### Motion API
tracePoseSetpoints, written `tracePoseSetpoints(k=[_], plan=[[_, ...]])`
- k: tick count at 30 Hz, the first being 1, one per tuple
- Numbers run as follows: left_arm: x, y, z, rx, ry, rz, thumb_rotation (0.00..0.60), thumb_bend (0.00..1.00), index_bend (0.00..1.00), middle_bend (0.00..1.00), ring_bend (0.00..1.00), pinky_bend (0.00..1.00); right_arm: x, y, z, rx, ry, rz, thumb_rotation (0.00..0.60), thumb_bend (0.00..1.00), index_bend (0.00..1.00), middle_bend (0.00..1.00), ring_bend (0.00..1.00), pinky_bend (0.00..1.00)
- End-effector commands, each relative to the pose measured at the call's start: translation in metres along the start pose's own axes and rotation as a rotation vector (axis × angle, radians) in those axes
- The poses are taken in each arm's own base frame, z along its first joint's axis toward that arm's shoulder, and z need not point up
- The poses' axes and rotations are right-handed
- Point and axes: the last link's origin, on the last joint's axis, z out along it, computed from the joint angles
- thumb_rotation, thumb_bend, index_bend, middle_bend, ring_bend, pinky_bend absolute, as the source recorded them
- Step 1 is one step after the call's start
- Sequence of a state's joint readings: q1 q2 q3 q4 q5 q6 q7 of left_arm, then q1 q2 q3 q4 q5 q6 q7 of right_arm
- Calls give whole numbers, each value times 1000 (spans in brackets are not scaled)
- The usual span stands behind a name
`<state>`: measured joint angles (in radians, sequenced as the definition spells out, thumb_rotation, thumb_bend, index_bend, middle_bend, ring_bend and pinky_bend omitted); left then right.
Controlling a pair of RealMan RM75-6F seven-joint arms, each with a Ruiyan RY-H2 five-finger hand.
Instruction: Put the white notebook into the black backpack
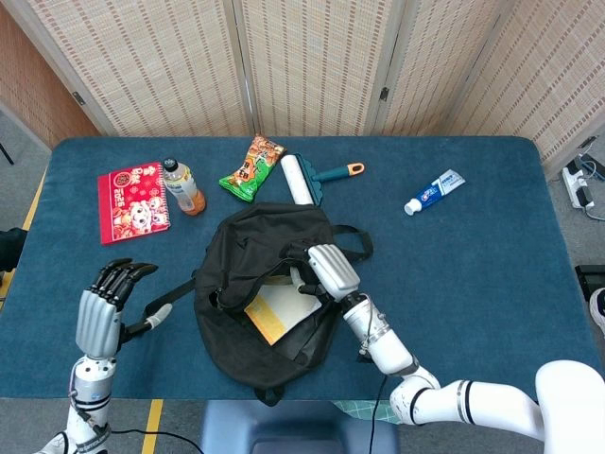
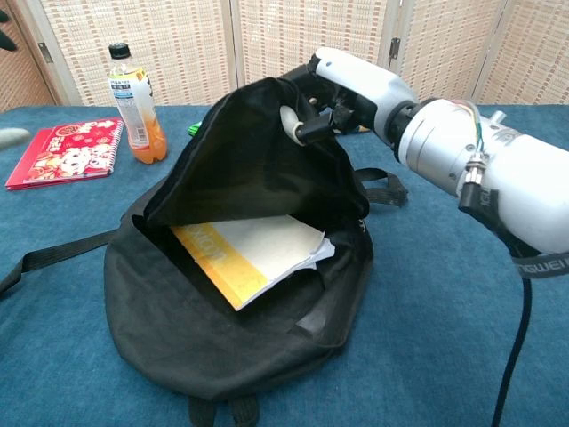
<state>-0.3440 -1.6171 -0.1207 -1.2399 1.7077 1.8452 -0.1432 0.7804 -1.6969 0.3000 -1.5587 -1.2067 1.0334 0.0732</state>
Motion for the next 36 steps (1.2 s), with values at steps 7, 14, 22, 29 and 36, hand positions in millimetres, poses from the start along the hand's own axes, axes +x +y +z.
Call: tracePoseSetpoints(k=[7, 14, 22, 29, 36], plan=[[26, -31, -6, 167, -83, 28, 600, 0, 307, 375, 362, 318, -17, 0, -42, 13, -258, -124, 600, 315, 235, 183, 111, 83], [20, -39, -7, 215, -226, 108, 600, 0, 260, 344, 328, 289, -10, 2, -68, 20, -405, -299, 599, 0, 0, 0, 0, 0], [17, -49, -5, 269, -319, 183, 600, 0, 235, 327, 309, 272, 17, 6, -91, -20, -456, -346, 566, 0, 0, 0, 0, 0], [20, -57, -6, 314, -347, 264, 600, 0, 229, 319, 304, 264, 53, 21, -110, -73, -358, -326, 591, 11, 0, 8, 0, 0], [25, -66, -13, 372, -353, 365, 600, 0, 248, 320, 304, 263, 97, 60, -141, -227, -128, -417, 600, 362, 157, 177, 98, 123]])
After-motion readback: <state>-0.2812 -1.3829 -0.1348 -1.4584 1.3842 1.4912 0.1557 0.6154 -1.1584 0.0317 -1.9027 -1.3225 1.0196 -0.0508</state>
